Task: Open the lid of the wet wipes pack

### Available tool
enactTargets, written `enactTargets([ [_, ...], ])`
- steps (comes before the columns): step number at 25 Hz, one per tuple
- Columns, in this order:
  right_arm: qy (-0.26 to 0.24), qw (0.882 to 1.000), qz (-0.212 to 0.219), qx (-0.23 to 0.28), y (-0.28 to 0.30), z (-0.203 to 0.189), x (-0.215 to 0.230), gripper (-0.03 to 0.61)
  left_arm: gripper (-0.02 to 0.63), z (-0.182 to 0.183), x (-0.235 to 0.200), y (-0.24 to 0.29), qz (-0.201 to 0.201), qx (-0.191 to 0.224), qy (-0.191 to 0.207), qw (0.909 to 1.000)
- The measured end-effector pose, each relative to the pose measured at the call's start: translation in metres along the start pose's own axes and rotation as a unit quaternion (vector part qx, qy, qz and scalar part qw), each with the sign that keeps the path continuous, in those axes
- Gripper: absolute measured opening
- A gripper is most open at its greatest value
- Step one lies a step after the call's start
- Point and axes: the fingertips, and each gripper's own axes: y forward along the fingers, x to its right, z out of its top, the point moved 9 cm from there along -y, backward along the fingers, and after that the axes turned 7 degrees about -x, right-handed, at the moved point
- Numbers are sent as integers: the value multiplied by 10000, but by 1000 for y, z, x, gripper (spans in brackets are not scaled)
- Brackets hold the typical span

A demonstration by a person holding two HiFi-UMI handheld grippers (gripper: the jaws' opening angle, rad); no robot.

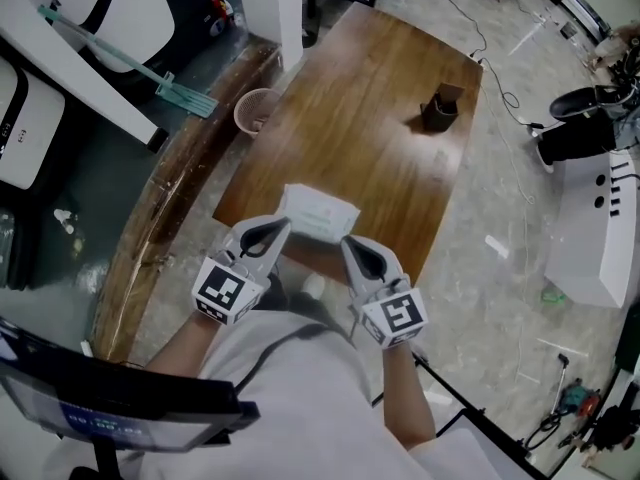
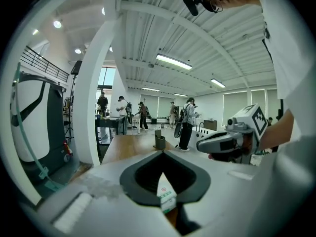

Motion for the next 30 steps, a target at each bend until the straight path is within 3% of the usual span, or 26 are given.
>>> enactTargets([
  [12, -104, 9982, 132, -567, 26, -17, 21, 9, 3, -25, -14, 26, -5, -387, -115, 9992],
  [20, -316, 9954, -66, -899, 62, -27, 23, 11, 3, -47, -24, 47, -390, -641, 37, 9972],
  [23, -528, 9900, 31, -1311, 80, -39, 22, 13, 4, -58, -25, 53, -583, -790, 145, 9951],
  [30, -975, 9771, 86, -1890, 112, -65, 24, 95, 5, -92, -33, 69, -906, -1109, 373, 9890],
])
